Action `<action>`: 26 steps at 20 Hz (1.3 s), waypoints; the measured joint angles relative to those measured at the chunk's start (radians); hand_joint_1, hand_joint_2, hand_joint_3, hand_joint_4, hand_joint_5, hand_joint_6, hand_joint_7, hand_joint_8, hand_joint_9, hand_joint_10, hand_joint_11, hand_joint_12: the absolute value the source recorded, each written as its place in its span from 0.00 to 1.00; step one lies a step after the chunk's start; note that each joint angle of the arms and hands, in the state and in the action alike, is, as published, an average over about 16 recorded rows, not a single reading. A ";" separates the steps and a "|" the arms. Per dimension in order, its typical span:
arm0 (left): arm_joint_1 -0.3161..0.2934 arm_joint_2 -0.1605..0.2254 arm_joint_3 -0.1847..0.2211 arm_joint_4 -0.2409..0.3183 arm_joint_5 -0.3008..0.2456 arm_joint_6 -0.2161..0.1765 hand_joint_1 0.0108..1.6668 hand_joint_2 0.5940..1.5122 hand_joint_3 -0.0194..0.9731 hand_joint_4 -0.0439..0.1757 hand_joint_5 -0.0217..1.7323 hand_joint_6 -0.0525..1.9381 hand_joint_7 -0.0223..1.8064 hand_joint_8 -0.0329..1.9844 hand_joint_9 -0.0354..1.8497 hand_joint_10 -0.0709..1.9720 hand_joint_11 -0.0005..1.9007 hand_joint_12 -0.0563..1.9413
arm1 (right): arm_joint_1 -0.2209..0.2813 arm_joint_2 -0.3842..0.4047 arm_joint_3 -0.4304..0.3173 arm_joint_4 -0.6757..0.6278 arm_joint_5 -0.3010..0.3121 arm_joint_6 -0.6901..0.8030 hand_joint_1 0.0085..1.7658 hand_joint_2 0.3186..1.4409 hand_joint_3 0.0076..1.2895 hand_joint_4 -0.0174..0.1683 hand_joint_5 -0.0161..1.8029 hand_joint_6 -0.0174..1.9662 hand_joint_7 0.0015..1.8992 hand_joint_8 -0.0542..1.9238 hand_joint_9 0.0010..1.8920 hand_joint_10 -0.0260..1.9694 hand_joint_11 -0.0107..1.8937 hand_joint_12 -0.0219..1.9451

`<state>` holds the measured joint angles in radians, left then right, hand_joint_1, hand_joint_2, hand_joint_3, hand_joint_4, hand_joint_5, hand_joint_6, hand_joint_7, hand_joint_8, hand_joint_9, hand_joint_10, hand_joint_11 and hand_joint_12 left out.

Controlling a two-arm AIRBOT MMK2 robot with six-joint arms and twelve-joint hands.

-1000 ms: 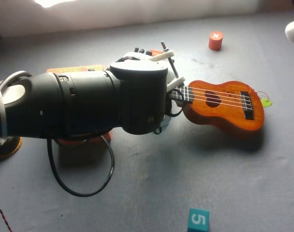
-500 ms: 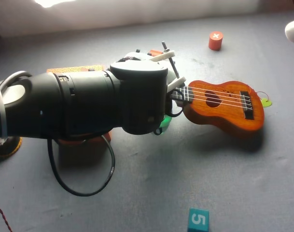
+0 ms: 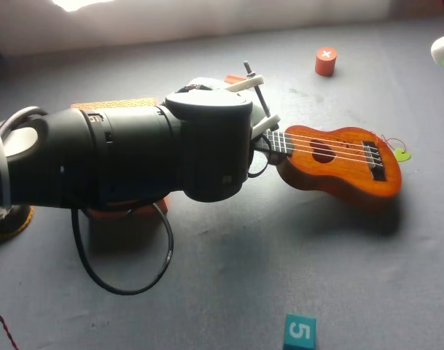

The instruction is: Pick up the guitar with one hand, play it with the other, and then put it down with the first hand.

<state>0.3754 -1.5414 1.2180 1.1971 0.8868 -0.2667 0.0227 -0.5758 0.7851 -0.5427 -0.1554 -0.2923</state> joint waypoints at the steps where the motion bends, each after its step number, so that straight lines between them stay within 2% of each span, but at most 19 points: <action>1: -0.002 0.003 -0.002 -0.001 -0.006 0.000 0.78 0.49 0.03 0.22 0.77 1.00 0.76 0.97 0.78 0.98 0.77 0.98 | 0.000 0.000 0.000 0.000 0.000 0.000 0.26 0.92 0.01 0.09 0.06 0.03 0.03 0.03 0.02 0.02 0.02 0.01; 8: -0.033 0.047 -0.042 -0.043 -0.056 0.003 0.87 0.52 0.03 0.22 0.78 0.99 0.76 0.98 0.79 0.99 0.79 0.98 | -0.008 0.003 0.000 0.000 0.018 -0.028 0.27 0.92 0.01 0.09 0.06 0.03 0.03 0.03 0.03 0.02 0.02 0.01; 15: -0.091 0.131 -0.119 -0.129 -0.102 0.024 0.91 0.52 0.02 0.20 0.77 0.98 0.75 1.00 0.79 0.99 0.79 0.98 | -0.044 0.010 0.002 -0.002 0.061 -0.095 0.26 0.93 0.01 0.09 0.06 0.03 0.03 0.03 0.03 0.02 0.02 0.01; 21: -0.145 0.207 -0.183 -0.207 -0.134 0.062 0.92 0.52 0.02 0.19 0.77 0.98 0.75 1.00 0.79 1.00 0.78 0.98 | -0.120 0.009 0.003 -0.009 0.128 -0.188 0.26 0.93 0.01 0.10 0.06 0.03 0.03 0.03 0.03 0.02 0.02 0.01; 26: -0.179 0.253 -0.218 -0.255 -0.163 0.099 0.92 0.52 0.02 0.19 0.76 0.98 0.74 1.00 0.78 0.99 0.78 0.98 | -0.197 0.003 0.015 -0.093 0.242 -0.166 0.26 0.93 0.01 0.11 0.07 0.03 0.04 0.03 0.03 0.02 0.02 0.01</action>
<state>0.1963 -1.2881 0.9996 0.9424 0.7237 -0.1681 -0.1745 -0.5724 0.7999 -0.6353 0.0865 -0.4586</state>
